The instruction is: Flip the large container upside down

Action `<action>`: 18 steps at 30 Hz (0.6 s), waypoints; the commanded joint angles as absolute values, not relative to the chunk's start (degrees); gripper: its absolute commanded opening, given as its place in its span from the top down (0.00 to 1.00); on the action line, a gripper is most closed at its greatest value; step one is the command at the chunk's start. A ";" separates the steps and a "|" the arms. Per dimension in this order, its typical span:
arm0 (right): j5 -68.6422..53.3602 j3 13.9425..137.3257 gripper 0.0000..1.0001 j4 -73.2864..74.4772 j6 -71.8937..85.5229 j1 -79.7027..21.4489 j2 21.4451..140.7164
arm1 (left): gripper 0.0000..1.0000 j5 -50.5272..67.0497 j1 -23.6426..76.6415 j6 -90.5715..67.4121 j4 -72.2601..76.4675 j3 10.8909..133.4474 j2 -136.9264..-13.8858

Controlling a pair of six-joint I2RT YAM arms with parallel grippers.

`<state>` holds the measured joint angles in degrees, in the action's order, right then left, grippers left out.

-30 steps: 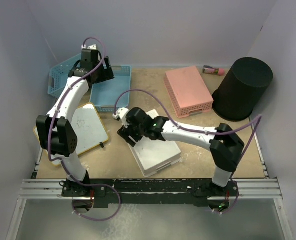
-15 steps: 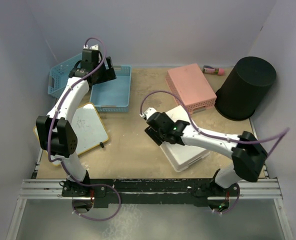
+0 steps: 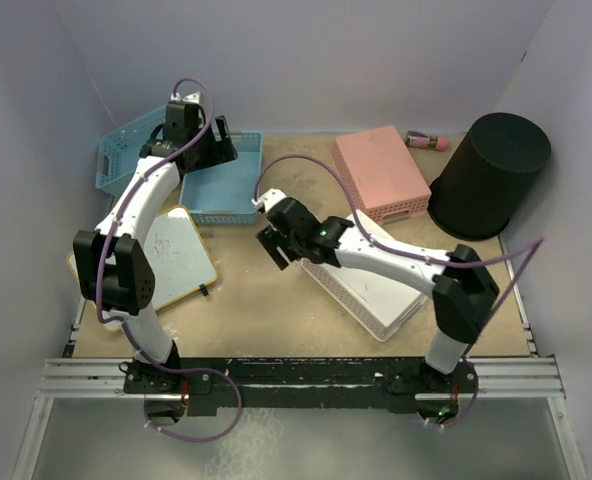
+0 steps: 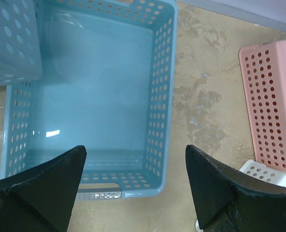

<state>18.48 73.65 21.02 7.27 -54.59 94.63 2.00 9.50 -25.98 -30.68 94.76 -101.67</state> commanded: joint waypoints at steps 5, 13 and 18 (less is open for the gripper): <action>10.82 85.87 0.23 23.38 14.73 -49.71 106.87 | 0.19 1.24 9.49 -26.03 -29.29 94.41 -99.29; 15.72 64.88 0.23 28.82 20.53 -44.92 93.49 | 0.19 3.08 9.53 -25.93 -28.90 95.11 -100.81; 21.38 58.66 0.23 33.50 21.12 -39.75 83.50 | 0.19 4.17 9.82 -26.90 -27.27 94.75 -101.62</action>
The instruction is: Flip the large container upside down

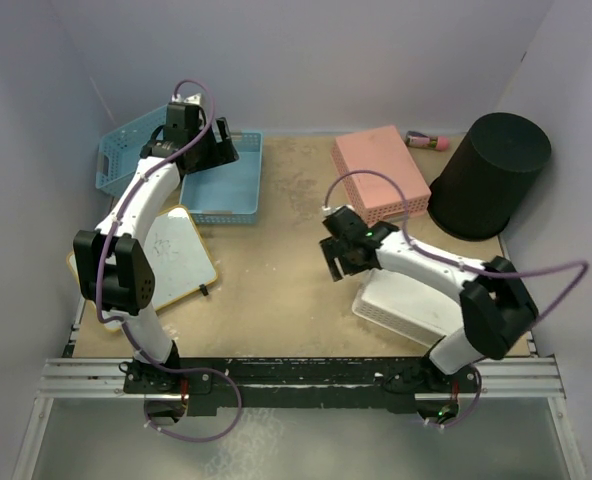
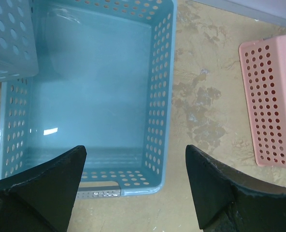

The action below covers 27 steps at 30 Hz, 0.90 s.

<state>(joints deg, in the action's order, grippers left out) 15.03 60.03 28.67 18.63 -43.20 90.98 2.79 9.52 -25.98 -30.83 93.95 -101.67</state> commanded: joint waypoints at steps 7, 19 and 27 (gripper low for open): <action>19.89 64.69 0.23 28.12 20.79 -39.72 83.24 | 0.19 2.69 13.53 -26.24 -26.53 95.41 -104.00; 21.42 58.89 0.22 31.93 26.16 -37.53 88.01 | 0.19 -6.88 20.20 -23.57 -28.07 99.90 -114.59; 22.87 59.49 0.22 32.75 28.81 -34.54 83.99 | 0.34 -10.11 21.86 -22.13 -28.84 105.27 -123.22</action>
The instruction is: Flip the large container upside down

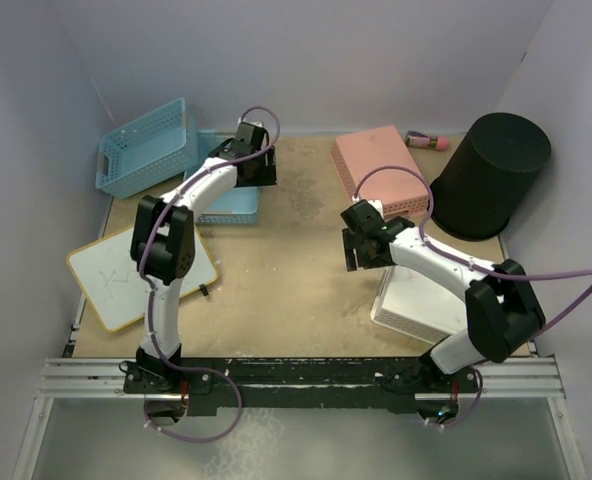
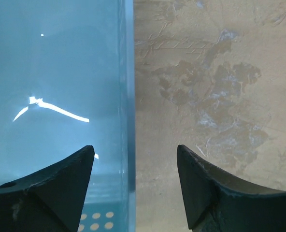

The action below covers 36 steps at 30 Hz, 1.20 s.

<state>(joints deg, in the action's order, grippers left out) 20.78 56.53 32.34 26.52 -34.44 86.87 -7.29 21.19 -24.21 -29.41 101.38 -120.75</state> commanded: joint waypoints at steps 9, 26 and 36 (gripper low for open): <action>23.16 64.53 0.22 29.66 27.86 -34.54 84.49 | 0.95 -3.55 25.16 -22.43 -29.30 109.09 -124.06; 30.79 72.15 0.22 25.55 21.39 -27.97 78.31 | 1.00 33.10 26.46 -67.34 18.38 84.10 -106.30; 29.46 74.10 0.22 22.88 19.16 -24.45 78.00 | 1.00 36.57 25.65 -109.52 73.08 64.20 -112.44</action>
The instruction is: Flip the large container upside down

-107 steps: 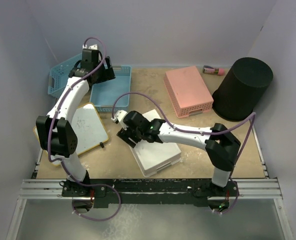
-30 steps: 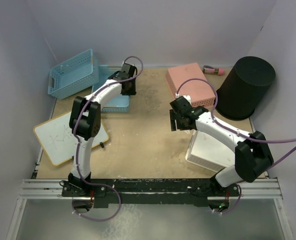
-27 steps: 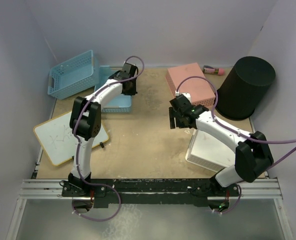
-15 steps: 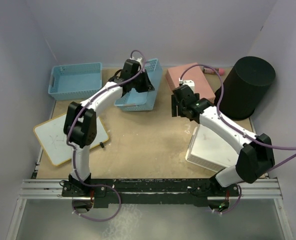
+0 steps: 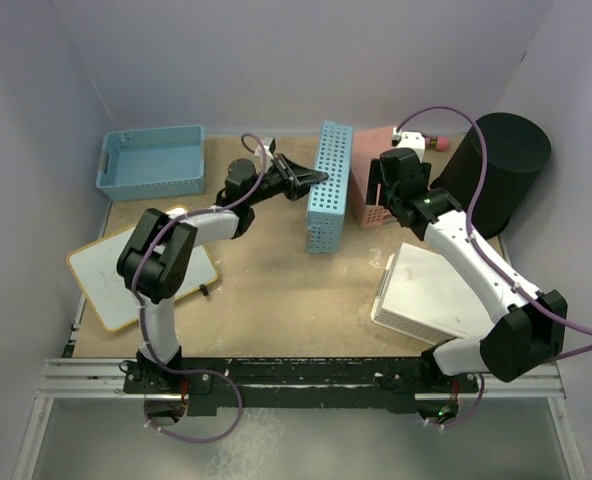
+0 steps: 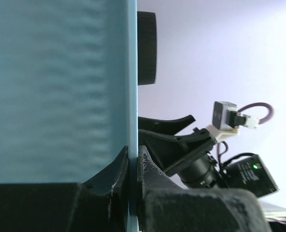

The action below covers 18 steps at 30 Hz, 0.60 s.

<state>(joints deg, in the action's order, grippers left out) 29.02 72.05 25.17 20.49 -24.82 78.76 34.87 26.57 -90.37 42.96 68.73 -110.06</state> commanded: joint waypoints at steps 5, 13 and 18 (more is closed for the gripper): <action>28.35 73.73 0.22 22.46 19.31 -24.43 78.30 | 1.00 36.82 24.47 -106.52 71.56 58.07 -111.21; 27.13 74.08 0.22 21.84 19.36 -24.35 79.24 | 0.80 36.93 18.32 -88.13 48.34 51.78 -102.98; 25.72 74.34 0.22 21.50 19.59 -24.35 80.36 | 0.73 36.95 14.50 -76.28 31.83 52.36 -99.18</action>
